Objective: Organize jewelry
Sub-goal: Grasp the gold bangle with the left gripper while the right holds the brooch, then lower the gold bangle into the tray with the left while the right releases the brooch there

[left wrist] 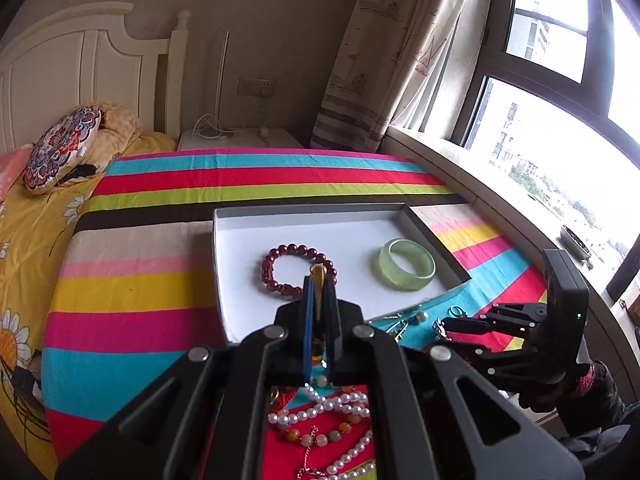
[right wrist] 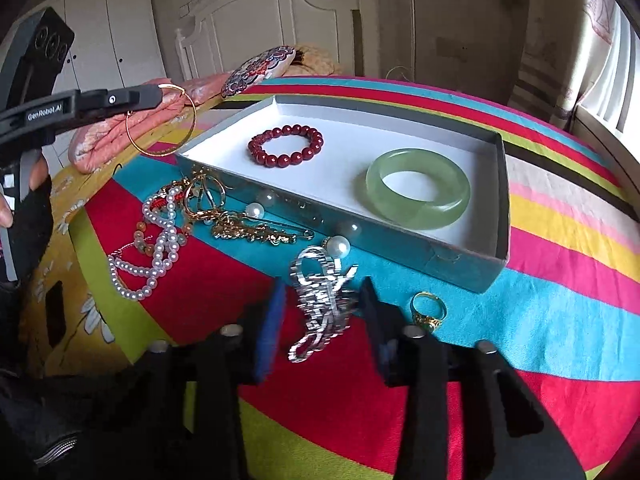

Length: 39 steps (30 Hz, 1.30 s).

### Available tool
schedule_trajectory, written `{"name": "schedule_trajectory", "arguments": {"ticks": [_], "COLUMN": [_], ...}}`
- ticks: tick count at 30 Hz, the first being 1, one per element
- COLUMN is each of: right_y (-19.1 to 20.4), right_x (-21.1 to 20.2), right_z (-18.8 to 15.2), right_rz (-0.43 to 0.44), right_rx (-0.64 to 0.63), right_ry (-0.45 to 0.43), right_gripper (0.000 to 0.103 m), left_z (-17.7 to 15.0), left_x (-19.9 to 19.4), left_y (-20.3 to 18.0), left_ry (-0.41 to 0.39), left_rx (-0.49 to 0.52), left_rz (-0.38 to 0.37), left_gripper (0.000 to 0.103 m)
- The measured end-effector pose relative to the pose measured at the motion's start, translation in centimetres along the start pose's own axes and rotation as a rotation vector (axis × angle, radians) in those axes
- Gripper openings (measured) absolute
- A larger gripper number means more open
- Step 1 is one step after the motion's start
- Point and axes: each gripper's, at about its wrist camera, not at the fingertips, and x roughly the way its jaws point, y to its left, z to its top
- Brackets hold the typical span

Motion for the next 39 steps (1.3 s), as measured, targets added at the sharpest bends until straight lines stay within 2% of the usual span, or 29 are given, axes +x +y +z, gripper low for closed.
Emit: {"name": "schedule_trajectory", "arguments": {"ticks": [5,11,16,19,23,26,28,29,30,31,32,33,34,36,39], "right_y": [-0.5,-3.3,-6.9,-8.5,-9.4,-9.5,-9.8,-10.0,-10.0,-10.0,-10.1,-10.2,-10.0,-9.7,-8.4], "right_x": [-1.1,-1.5,1.3,3.4,6.3,8.2,8.7,8.7,8.5,8.2,7.8,7.1,6.3,4.6,1.7], "right_z": [0.7,5.1,9.1,11.1,12.7,13.0,13.0,12.9,12.8,12.7,12.5,12.3,12.0,11.5,10.1], "right_rz": [0.017,-0.011,0.003,-0.017,-0.111,-0.197,-0.204,-0.198,-0.197,-0.194,-0.192,-0.19,-0.184,-0.168,-0.13], "right_rx": [0.017,0.051,0.146,0.187,0.167,0.137,0.149,0.158,0.163,0.171,0.18,0.188,0.192,0.198,0.179], "right_ry": [-0.061,-0.118,-0.093,-0.055,0.016,0.066,0.072,0.067,0.06,0.048,0.033,0.011,-0.013,-0.051,-0.116], "right_gripper": [0.031,0.031,0.031,0.031,0.031,0.031,0.032,0.032,0.039,0.047,0.065,0.074,0.074,0.074,0.074], "left_z": [1.8,5.3,7.0,7.2,6.6,6.0,5.9,5.9,5.8,5.9,5.9,6.0,6.0,6.2,6.1], "left_x": [1.8,5.6,9.7,12.2,15.9,17.8,18.3,18.3,18.2,17.9,17.5,16.9,16.3,15.1,12.2], "left_y": [-0.8,-1.4,-2.0,-2.1,-1.2,0.3,1.7,2.3,2.9,3.2,3.4,3.6,3.7,3.9,4.8], "left_ry": [0.012,0.019,0.059,0.089,0.151,0.187,0.2,0.206,0.213,0.207,0.194,0.18,0.164,0.145,0.083], "left_rx": [0.045,0.027,-0.036,-0.075,-0.111,-0.143,-0.171,-0.191,-0.207,-0.212,-0.215,-0.219,-0.218,-0.227,-0.281], "left_rz": [-0.008,-0.086,-0.189,-0.224,-0.199,-0.147,-0.12,-0.115,-0.12,-0.118,-0.112,-0.109,-0.107,-0.105,-0.106], "left_gripper": [0.004,0.004,0.004,0.004,0.004,0.005,0.005,0.01,0.016,0.035,0.058,0.067,0.072,0.072,0.08]}}
